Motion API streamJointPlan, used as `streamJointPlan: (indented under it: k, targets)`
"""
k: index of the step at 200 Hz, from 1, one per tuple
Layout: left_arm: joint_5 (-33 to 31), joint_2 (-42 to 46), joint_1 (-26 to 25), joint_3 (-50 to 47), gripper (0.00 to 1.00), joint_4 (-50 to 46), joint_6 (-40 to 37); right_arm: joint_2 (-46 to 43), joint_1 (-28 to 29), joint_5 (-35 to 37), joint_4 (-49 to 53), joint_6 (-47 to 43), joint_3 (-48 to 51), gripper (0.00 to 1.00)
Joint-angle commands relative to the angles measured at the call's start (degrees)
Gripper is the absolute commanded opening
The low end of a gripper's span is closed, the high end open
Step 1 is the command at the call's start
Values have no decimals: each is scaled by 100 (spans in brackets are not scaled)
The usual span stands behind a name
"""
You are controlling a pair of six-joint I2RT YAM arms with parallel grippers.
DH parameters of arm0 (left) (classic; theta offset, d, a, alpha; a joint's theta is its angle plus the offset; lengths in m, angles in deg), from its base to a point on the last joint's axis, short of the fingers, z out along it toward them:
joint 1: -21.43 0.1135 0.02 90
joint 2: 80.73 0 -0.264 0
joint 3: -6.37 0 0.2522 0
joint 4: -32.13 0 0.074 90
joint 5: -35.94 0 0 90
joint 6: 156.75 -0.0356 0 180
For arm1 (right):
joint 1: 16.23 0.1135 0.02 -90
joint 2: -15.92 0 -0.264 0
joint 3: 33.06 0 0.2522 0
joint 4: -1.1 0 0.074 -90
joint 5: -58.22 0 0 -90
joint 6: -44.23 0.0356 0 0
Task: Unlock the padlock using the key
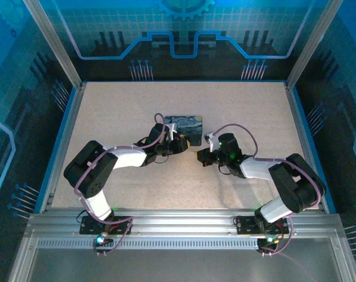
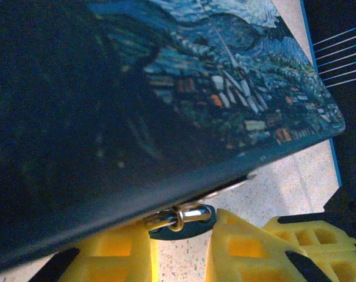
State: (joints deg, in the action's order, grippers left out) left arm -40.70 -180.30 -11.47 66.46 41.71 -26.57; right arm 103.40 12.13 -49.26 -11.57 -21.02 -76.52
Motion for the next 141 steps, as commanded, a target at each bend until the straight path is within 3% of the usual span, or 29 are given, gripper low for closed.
streamJointPlan:
  k: [1,141]
  targets:
    - [138,245,-66,51,20,102,181,139,82,174,-588,-182,144,0]
    - [219,246,-134,67,18,128,534,586,112,254,-1171,-206,85,0]
